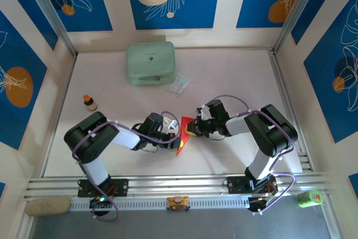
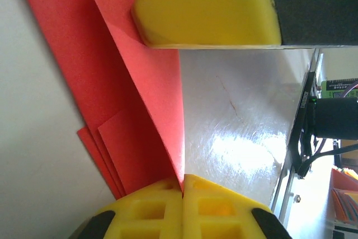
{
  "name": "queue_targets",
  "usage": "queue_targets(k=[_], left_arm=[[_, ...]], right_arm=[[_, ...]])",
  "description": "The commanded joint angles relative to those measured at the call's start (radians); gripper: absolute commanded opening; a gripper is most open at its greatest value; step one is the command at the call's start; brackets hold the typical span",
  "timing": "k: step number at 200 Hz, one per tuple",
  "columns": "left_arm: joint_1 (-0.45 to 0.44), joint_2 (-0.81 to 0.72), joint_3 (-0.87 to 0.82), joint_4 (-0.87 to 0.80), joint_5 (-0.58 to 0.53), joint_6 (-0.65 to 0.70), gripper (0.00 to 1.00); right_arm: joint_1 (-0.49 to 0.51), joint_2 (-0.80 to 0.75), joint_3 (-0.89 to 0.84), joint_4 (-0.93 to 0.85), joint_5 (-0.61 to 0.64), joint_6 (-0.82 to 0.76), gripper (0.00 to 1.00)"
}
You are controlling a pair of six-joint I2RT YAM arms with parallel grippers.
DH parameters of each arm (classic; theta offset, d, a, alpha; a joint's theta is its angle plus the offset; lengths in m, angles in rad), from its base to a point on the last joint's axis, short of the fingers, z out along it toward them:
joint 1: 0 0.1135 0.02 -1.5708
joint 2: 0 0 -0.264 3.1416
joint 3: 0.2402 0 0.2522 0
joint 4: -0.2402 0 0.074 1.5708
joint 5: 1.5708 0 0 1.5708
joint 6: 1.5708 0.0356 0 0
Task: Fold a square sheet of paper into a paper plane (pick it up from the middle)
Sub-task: Fold the wing for the fifth time at the center of the table.
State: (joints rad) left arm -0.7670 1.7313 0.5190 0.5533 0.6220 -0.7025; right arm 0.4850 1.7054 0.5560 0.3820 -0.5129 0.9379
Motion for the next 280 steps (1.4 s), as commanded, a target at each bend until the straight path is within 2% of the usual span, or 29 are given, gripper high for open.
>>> queue_targets(k=[1,39,82,103,174,265,280], left_arm=[[0.033,0.035,-0.025,-0.111,-0.055,0.003,0.0],[0.034,0.028,-0.028,-0.124,-0.063,-0.001,0.0],[0.036,-0.007,-0.048,-0.088,-0.058,0.005,0.0],[0.035,-0.013,-0.05,-0.078,-0.057,0.002,0.0],[0.038,-0.012,-0.05,-0.12,-0.084,-0.015,0.0],[0.042,-0.018,-0.053,-0.129,-0.096,-0.015,0.0],[0.042,-0.019,-0.053,-0.116,-0.086,-0.013,0.07]], right_arm=[[0.005,0.013,0.019,0.0,-0.023,-0.023,0.09],[0.004,0.007,0.018,0.003,-0.024,-0.019,0.09],[-0.022,-0.094,-0.041,-0.036,0.032,-0.005,0.12],[-0.018,-0.122,-0.043,-0.062,0.013,-0.027,0.12],[0.029,-0.039,0.015,-0.062,-0.013,-0.056,0.08],[0.029,0.033,0.048,-0.028,-0.016,-0.045,0.08],[0.029,0.035,0.047,-0.023,-0.017,-0.044,0.08]])
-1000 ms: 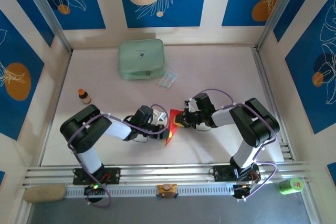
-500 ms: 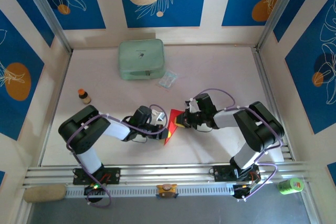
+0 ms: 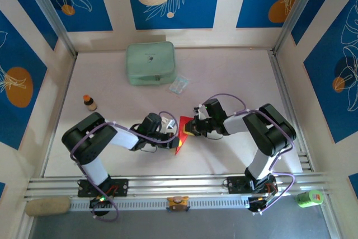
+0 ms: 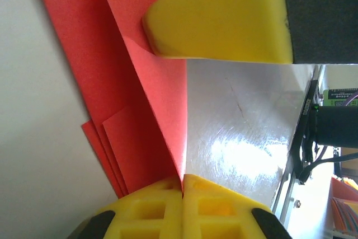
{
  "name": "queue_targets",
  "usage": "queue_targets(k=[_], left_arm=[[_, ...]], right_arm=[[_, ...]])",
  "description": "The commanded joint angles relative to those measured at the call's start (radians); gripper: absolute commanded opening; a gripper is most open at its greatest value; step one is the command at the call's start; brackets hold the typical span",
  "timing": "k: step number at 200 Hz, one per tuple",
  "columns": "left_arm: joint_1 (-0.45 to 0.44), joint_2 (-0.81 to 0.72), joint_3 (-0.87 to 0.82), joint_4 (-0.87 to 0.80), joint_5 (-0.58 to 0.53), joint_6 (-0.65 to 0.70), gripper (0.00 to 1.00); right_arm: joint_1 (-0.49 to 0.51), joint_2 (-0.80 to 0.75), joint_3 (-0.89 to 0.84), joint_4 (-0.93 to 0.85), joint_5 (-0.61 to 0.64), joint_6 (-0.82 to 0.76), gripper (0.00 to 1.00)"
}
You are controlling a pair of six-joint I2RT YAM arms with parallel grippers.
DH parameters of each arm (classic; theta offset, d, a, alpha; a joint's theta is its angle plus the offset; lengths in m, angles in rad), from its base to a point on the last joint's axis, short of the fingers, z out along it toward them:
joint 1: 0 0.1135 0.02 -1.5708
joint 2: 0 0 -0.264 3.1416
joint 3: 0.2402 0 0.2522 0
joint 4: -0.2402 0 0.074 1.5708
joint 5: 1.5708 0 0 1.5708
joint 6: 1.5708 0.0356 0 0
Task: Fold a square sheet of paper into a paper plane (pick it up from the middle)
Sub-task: Fold the wing for the fifth time at the center of the table.
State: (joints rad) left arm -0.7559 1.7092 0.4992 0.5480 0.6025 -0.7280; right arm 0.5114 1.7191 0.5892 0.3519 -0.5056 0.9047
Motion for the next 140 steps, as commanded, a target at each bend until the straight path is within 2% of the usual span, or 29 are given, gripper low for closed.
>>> queue_targets(k=[1,41,82,117,140], left_arm=[[0.03,0.003,-0.034,-0.109,-0.065,0.013,0.07],[0.03,-0.028,-0.026,-0.086,-0.064,0.015,0.12],[0.033,-0.035,-0.019,-0.062,-0.045,-0.014,0.04],[0.033,-0.018,-0.01,0.0,-0.004,-0.049,0.16],[0.035,-0.02,-0.009,0.023,-0.008,-0.063,0.19]], right_arm=[[0.003,0.021,0.014,0.007,-0.024,-0.01,0.08],[0.003,0.021,0.011,0.012,-0.03,-0.007,0.08],[0.003,0.026,0.015,0.019,-0.042,-0.007,0.08],[0.004,0.028,0.016,0.025,-0.044,-0.004,0.08],[0.004,0.022,0.013,0.027,-0.042,-0.003,0.08]])
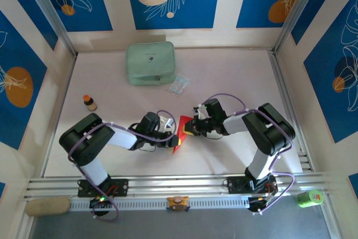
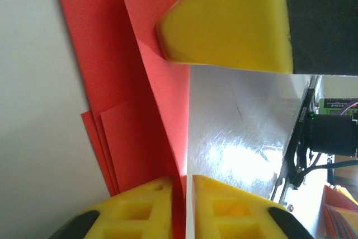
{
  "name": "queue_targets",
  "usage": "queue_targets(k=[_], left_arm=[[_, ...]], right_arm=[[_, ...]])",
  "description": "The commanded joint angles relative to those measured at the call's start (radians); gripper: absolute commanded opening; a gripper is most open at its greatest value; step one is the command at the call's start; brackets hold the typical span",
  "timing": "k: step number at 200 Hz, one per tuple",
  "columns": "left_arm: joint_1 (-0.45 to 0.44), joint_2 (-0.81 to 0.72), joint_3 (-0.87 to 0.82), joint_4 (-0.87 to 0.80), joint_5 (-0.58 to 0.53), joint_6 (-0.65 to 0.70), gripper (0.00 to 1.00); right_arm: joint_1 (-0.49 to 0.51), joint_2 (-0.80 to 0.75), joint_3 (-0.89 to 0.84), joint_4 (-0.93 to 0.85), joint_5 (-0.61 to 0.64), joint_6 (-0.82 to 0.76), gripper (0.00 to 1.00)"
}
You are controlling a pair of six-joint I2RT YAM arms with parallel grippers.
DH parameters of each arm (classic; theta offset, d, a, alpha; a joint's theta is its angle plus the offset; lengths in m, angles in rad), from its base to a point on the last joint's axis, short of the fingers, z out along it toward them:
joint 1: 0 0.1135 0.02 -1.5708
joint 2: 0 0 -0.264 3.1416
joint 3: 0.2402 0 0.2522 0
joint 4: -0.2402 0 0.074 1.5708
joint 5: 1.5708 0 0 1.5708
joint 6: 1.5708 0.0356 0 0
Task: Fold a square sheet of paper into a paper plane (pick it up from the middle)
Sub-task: Fold the wing for the fifth time at the center of the table.
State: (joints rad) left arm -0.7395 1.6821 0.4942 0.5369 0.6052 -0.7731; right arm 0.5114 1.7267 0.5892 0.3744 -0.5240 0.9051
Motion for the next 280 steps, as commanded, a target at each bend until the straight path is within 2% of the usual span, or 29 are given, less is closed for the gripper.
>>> queue_targets(k=[1,58,100,164,280], left_arm=[[0.018,0.007,-0.004,0.035,-0.011,-0.018,0.19],[0.023,0.059,0.017,0.057,-0.012,-0.041,0.18],[0.035,0.055,-0.002,0.03,-0.053,-0.065,0.0],[0.057,0.053,-0.034,0.029,-0.076,-0.108,0.0],[0.083,0.083,-0.059,0.071,-0.068,-0.162,0.0]], right_arm=[[0.004,0.015,0.013,0.004,-0.024,-0.003,0.08],[0.003,0.019,0.009,0.013,-0.03,-0.002,0.08],[-0.003,-0.004,0.004,0.012,-0.028,-0.001,0.09],[-0.056,-0.068,-0.013,-0.025,-0.015,-0.027,0.12],[-0.013,0.054,0.101,-0.069,-0.046,-0.075,0.08]])
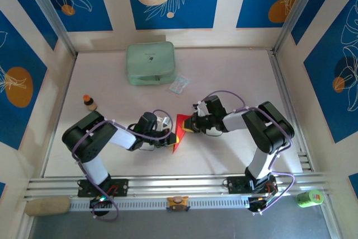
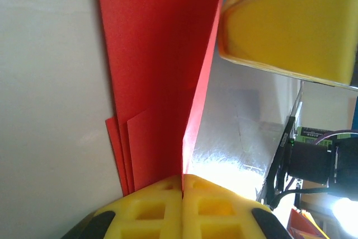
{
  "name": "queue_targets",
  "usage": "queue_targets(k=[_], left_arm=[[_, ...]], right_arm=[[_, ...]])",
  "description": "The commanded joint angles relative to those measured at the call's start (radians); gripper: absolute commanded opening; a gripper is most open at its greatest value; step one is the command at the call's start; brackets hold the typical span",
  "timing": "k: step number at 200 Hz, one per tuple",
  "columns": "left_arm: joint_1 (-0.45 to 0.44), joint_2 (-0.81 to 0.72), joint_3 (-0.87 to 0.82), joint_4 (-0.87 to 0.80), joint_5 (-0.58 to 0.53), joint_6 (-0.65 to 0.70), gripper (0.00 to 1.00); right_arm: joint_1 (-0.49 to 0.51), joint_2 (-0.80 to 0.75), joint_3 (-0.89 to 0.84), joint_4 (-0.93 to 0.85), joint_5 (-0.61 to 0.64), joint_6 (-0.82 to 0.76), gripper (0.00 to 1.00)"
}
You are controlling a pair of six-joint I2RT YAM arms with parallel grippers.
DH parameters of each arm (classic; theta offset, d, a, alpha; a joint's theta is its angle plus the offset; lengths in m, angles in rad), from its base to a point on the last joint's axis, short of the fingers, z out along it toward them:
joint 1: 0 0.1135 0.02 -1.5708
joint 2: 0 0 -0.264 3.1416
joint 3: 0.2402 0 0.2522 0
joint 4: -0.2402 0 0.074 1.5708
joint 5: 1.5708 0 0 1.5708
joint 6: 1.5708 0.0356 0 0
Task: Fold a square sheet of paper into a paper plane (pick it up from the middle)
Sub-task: Fold the wing for the fifth time at the center of the table.
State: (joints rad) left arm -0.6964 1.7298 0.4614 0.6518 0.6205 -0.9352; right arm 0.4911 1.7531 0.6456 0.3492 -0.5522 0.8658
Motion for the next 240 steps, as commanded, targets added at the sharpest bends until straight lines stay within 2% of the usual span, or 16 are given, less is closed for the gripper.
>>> queue_targets(k=[1,98,126,139,155,185,240], left_arm=[[0.039,0.037,-0.026,-0.045,-0.083,0.0,0.0],[0.049,0.04,-0.035,-0.044,-0.083,-0.008,0.0],[0.049,0.035,-0.024,-0.056,-0.067,0.006,0.0],[0.05,0.026,-0.018,-0.061,-0.05,0.014,0.11],[0.048,0.013,-0.014,-0.06,-0.016,0.023,0.15],[0.039,-0.024,0.005,-0.137,0.029,0.059,0.17],[0.021,-0.111,0.054,-0.374,0.041,0.181,0.11]], right_arm=[[0.007,0.028,0.045,-0.045,-0.017,-0.037,0.08],[0.004,0.103,0.062,-0.009,0.008,-0.004,0.08],[0.004,0.116,0.067,-0.055,0.041,0.005,0.08],[0.004,0.12,0.062,-0.058,0.052,0.015,0.08],[0.005,0.126,0.065,-0.089,0.072,0.019,0.07],[0.004,0.121,0.06,-0.11,0.093,0.024,0.07],[0.006,0.118,0.063,-0.12,0.098,0.024,0.07]])
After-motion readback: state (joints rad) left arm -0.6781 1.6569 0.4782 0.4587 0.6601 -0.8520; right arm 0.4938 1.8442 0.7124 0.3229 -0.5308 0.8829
